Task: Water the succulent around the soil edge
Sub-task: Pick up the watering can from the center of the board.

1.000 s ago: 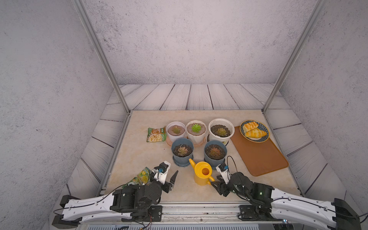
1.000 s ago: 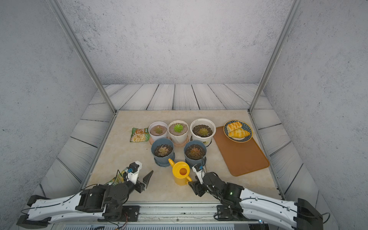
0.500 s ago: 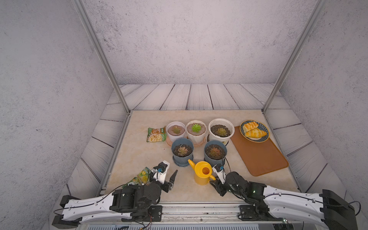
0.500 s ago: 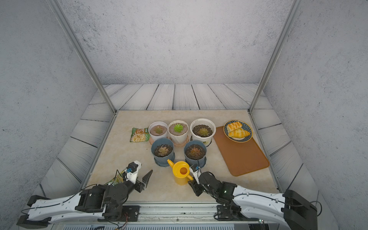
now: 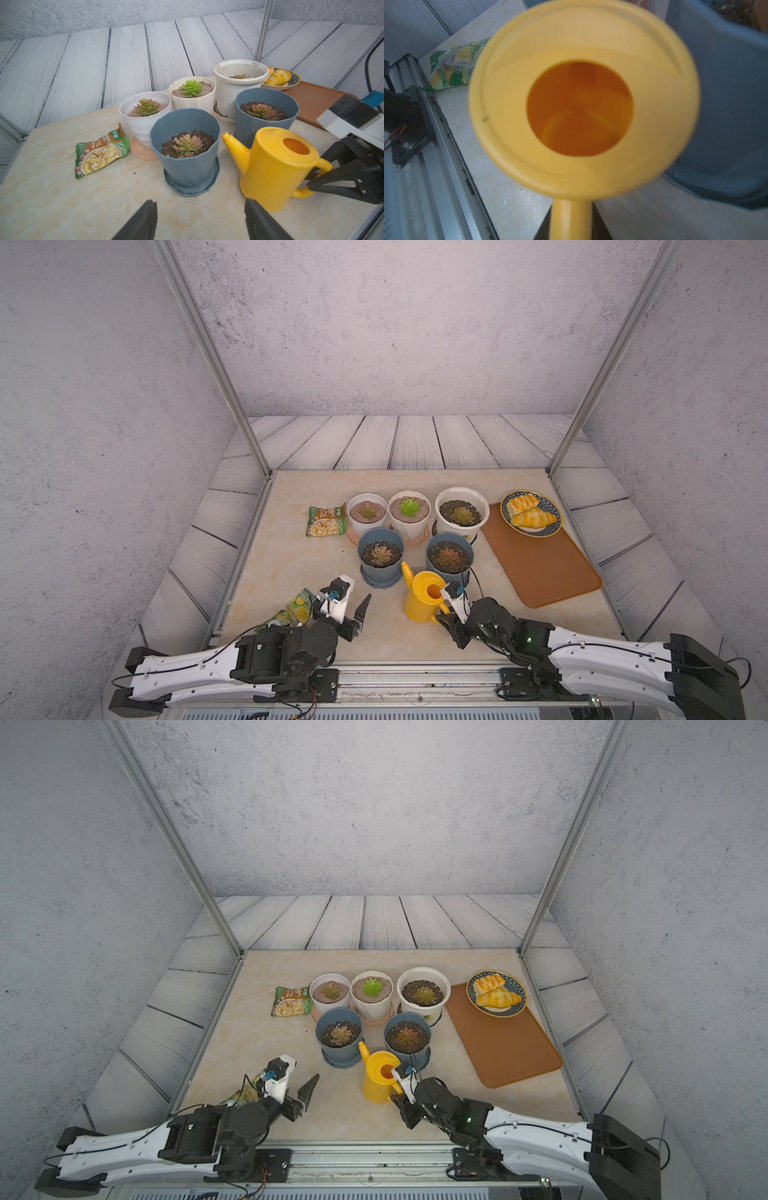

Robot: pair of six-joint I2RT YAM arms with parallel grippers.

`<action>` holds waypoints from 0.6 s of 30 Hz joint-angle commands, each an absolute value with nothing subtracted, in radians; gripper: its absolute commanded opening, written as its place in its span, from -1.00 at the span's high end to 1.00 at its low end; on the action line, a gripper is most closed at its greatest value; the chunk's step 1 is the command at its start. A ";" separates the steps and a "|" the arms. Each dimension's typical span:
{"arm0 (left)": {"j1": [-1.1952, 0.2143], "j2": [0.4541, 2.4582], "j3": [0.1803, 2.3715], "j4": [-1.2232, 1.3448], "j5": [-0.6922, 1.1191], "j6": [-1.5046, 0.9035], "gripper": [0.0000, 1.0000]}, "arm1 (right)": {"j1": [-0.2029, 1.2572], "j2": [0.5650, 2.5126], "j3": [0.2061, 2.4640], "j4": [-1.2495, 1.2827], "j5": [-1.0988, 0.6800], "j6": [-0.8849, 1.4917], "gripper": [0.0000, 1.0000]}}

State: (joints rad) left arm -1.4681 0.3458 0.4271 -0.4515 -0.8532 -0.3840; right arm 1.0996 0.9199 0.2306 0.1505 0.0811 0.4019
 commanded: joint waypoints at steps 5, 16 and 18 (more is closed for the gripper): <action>-1.464 0.375 0.424 -0.420 -0.875 -0.398 -0.43 | 1.104 0.877 0.255 0.096 0.087 0.411 1.00; -1.463 0.422 0.532 -0.345 -0.913 -0.312 -0.47 | 1.117 0.661 0.456 -0.335 0.048 0.371 1.00; -1.458 0.433 0.571 -0.306 -0.922 -0.267 -0.49 | 1.118 0.647 0.527 -0.413 0.042 0.340 1.00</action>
State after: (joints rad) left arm -1.4658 0.4244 0.5064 -0.3809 -0.8764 -0.3302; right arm 1.1126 0.6838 0.4358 -0.2848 0.0536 0.3847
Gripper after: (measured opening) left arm 0.742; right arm 0.189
